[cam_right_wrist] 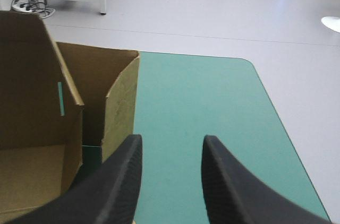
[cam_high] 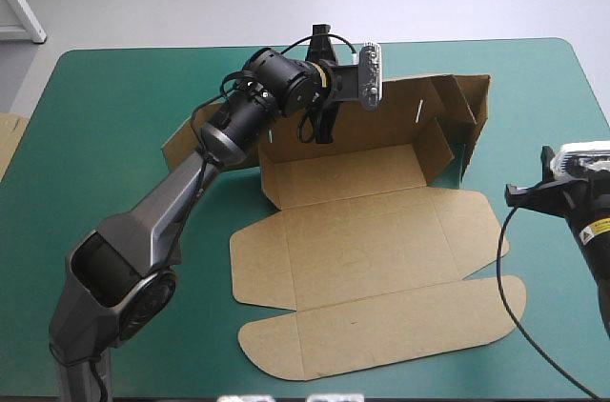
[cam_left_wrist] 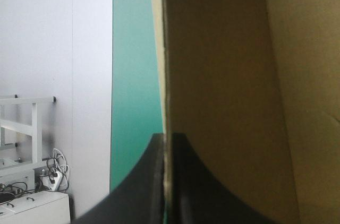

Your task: Fold the box

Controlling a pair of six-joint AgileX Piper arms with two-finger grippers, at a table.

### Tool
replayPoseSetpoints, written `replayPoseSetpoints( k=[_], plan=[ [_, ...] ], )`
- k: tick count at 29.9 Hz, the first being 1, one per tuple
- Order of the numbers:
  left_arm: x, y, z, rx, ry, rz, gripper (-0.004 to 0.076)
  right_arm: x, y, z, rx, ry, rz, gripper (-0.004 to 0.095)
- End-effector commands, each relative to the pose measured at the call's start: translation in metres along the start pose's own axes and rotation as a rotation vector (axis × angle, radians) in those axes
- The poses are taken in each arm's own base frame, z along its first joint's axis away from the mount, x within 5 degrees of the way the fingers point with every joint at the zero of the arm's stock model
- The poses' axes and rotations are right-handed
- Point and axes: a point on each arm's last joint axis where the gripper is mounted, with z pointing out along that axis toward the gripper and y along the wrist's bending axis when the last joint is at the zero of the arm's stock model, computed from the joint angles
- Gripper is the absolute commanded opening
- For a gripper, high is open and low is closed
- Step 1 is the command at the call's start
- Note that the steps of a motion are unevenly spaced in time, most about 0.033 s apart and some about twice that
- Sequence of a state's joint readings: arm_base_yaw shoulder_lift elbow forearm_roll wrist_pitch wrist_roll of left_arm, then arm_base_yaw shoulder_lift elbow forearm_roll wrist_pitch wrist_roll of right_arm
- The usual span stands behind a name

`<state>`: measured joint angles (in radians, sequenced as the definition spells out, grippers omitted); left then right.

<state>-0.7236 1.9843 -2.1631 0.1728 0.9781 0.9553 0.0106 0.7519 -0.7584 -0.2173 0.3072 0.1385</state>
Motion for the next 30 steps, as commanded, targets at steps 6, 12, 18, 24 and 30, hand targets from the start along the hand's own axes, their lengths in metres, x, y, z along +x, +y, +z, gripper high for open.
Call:
replayPoseSetpoints(
  k=[6,12,18,24,30],
  plan=[
    [-0.007,0.008,-0.034,-0.113,-0.081,-0.028,-0.001,-0.014,-0.008,-0.005,0.065,-0.016,-0.011,0.0352],
    [-0.01,-0.011,-0.036,-0.207,-0.136,0.064,-0.001,-0.014,-0.008,-0.005,0.073,-0.012,-0.027,0.0352],
    [0.004,-0.034,-0.036,-0.166,-0.108,0.097,-0.001,-0.014,-0.008,-0.005,0.074,-0.012,-0.011,0.0352],
    [0.016,-0.049,-0.049,-0.202,-0.125,0.141,-0.001,-0.013,-0.009,-0.004,0.079,-0.004,-0.015,0.0352],
    [0.028,-0.063,-0.052,-0.237,-0.098,0.246,-0.001,-0.012,-0.012,0.002,0.113,0.008,-0.043,0.0352]
  ],
)
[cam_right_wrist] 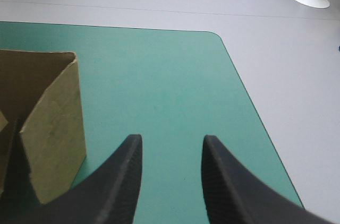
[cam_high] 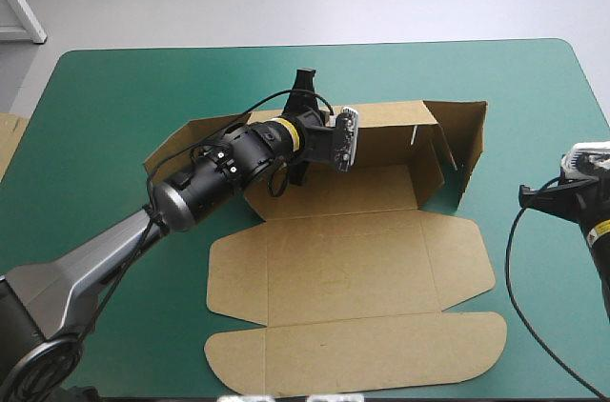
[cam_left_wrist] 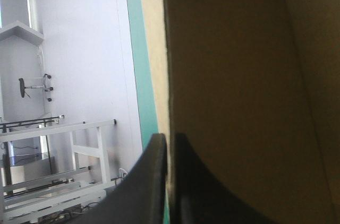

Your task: Fold the box

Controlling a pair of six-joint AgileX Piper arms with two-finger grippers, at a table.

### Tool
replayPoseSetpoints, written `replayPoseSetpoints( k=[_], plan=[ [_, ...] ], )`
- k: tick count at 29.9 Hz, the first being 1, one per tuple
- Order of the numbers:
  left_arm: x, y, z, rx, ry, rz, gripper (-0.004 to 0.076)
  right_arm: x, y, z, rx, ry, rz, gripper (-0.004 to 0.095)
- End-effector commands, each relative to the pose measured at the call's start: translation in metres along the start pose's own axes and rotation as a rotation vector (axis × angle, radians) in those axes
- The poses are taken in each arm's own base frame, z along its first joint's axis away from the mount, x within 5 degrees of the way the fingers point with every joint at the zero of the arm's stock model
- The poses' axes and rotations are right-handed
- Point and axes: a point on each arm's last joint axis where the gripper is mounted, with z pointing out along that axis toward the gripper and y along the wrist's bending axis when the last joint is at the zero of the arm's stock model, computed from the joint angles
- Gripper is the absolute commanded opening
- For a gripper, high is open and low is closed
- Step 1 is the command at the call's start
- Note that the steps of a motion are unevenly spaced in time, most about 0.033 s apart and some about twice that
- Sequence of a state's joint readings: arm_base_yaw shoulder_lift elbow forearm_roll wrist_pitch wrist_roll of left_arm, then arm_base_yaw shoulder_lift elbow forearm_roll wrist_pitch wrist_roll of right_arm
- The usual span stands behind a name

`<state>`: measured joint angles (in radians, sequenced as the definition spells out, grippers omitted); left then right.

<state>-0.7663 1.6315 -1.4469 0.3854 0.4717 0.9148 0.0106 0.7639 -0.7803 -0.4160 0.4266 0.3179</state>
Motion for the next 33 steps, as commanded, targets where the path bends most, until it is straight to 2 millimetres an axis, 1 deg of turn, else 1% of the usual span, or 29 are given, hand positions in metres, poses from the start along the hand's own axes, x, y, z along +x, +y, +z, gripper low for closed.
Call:
replayPoseSetpoints(
  k=[1,6,10,13,17,19,21,23,25,28,30,33],
  plan=[
    [0.0,0.011,-0.025,-0.09,-0.02,0.042,-0.001,-0.015,-0.003,0.002,0.024,-0.08,-0.026,0.0352],
    [0.001,0.003,-0.023,-0.094,-0.037,0.02,-0.001,-0.012,-0.001,0.021,0.035,-0.036,-0.026,0.0352],
    [0.003,0.003,-0.023,-0.104,-0.027,0.018,-0.001,-0.01,0.001,0.04,0.026,-0.012,-0.004,0.0352],
    [0.004,0.004,-0.023,-0.111,-0.014,0.002,-0.001,-0.016,-0.005,0.056,0.041,-0.025,0.048,0.0352],
    [0.004,0.004,-0.023,-0.112,-0.019,-0.007,-0.001,-0.025,-0.02,0.081,0.073,-0.025,0.14,0.0352],
    [0.004,0.004,-0.023,-0.112,-0.019,-0.007,-0.001,-0.027,-0.023,0.093,0.077,0.003,0.149,0.0352],
    [0.004,0.004,-0.023,-0.112,-0.019,-0.007,-0.001,-0.03,-0.022,0.105,0.058,0.035,0.159,0.0349],
    [0.004,0.004,-0.023,-0.112,-0.02,-0.011,-0.001,-0.034,-0.02,0.115,0.031,0.059,0.171,0.0303],
    [0.004,0.004,-0.023,-0.112,-0.021,-0.026,-0.001,-0.039,-0.018,0.125,0.002,0.08,0.183,0.0211],
    [0.004,0.004,-0.023,-0.112,-0.021,-0.028,-0.001,-0.056,-0.017,0.135,-0.028,0.108,0.189,0.0044],
    [0.004,0.004,-0.023,-0.112,-0.021,-0.031,-0.001,-0.066,-0.018,0.142,-0.037,0.131,0.194,0.0014],
    [0.004,0.004,-0.023,-0.11,-0.021,-0.051,-0.001,-0.08,-0.017,0.155,-0.067,0.186,0.184,0.0031]
  ],
)
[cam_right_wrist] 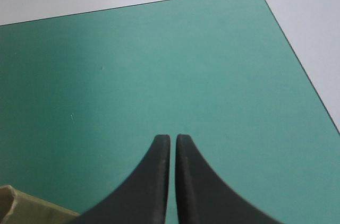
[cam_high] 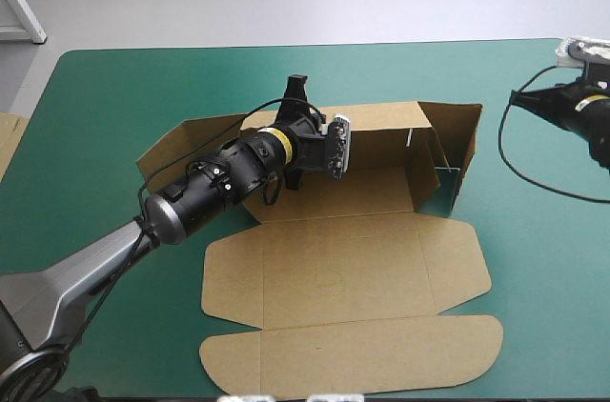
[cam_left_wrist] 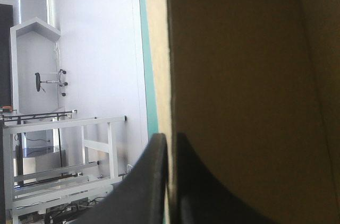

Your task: Fold the box

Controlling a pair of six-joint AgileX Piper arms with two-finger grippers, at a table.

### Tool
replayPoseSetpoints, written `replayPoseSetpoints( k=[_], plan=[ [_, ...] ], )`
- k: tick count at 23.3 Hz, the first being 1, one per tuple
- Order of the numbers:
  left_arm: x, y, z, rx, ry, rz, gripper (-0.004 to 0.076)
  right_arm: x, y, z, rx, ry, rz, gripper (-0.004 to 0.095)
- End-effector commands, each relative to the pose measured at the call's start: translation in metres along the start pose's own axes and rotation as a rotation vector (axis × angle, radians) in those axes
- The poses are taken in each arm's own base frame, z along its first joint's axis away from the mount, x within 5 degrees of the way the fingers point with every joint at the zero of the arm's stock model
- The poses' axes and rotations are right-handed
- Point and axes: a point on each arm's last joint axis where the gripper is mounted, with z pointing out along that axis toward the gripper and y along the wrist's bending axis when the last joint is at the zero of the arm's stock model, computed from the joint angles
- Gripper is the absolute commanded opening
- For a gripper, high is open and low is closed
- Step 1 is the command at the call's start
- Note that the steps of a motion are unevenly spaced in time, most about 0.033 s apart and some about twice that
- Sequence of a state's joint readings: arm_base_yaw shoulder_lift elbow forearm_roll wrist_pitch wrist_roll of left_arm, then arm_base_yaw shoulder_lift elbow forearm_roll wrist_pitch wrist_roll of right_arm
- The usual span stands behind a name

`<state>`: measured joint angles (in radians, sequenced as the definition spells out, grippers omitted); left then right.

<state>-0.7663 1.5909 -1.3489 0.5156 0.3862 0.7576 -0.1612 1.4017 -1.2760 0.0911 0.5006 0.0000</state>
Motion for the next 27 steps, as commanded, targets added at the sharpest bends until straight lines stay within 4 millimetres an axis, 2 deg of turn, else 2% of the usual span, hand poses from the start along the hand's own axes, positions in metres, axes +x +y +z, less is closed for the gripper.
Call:
replayPoseSetpoints(
  k=[1,5,9,14,21,24,27],
  plan=[
    [-0.003,0.016,-0.018,-0.064,-0.022,-0.026,-0.001,-0.032,0.004,-0.003,-0.04,-0.035,-0.016,0.0045],
    [-0.003,0.016,-0.018,-0.065,-0.023,-0.026,-0.001,-0.037,0.007,0.03,-0.167,0.072,0.037,0.0062],
    [-0.003,0.016,-0.018,-0.064,-0.022,-0.026,-0.001,-0.028,0.0,0.064,-0.292,0.214,0.095,0.0062],
    [-0.007,0.021,-0.018,-0.115,-0.068,0.023,-0.001,-0.014,-0.01,0.089,-0.488,0.274,0.18,0.0062],
    [-0.004,0.025,-0.014,-0.158,-0.097,0.059,-0.001,-0.002,-0.009,0.105,-0.594,0.322,0.169,0.0063],
    [-0.003,0.013,0.0,-0.115,-0.085,0.062,-0.001,0.001,-0.005,0.108,-0.661,0.333,0.165,0.0063],
    [-0.004,0.007,0.004,-0.116,-0.106,0.071,-0.001,0.003,-0.004,0.107,-0.678,0.351,0.142,0.0063]
  ],
)
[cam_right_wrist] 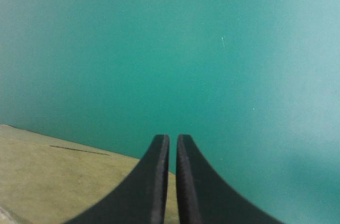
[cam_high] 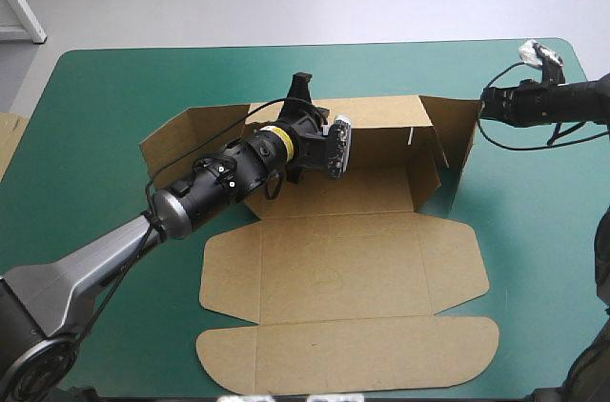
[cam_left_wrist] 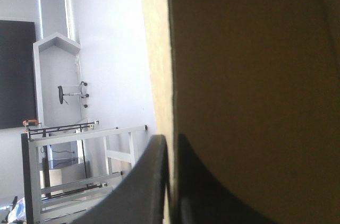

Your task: Fold the box

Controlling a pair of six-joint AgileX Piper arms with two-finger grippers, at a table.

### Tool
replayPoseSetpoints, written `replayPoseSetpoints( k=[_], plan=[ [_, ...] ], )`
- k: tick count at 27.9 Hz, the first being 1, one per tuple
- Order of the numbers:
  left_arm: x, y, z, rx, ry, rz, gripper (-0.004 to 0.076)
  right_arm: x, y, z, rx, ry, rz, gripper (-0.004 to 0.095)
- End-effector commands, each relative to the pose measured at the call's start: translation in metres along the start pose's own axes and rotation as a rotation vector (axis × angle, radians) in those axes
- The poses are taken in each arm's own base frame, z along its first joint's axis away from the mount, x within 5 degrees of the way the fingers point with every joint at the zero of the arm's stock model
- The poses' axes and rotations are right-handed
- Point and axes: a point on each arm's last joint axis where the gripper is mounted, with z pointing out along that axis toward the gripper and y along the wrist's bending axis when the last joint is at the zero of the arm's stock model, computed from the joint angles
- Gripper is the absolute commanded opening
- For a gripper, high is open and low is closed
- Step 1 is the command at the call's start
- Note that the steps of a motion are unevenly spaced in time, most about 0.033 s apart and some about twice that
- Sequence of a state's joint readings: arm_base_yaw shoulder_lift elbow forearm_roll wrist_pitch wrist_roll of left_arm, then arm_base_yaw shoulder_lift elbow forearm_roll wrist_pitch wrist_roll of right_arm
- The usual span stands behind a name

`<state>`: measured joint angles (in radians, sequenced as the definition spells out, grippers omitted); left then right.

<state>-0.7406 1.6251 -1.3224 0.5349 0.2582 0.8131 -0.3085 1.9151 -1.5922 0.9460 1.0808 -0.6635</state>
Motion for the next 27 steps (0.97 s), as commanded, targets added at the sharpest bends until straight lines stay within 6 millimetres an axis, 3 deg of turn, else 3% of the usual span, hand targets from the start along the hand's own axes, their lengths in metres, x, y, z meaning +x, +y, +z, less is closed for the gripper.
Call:
replayPoseSetpoints(
  k=[1,11,20,27],
  plan=[
    [-0.007,0.011,-0.009,-0.07,-0.055,0.002,-0.001,-0.011,0.023,-0.022,-0.055,-0.064,-0.067,0.0063],
    [-0.004,0.005,-0.006,-0.062,-0.059,-0.009,-0.001,-0.006,0.034,-0.023,-0.184,-0.023,-0.122,0.0084],
    [-0.003,0.003,-0.004,-0.054,-0.056,-0.008,-0.001,0.026,0.022,-0.006,-0.224,0.059,-0.079,0.0084],
    [-0.003,0.002,-0.003,-0.048,-0.05,-0.006,-0.001,0.041,0.031,-0.013,-0.239,0.049,-0.119,0.0084]
  ],
)
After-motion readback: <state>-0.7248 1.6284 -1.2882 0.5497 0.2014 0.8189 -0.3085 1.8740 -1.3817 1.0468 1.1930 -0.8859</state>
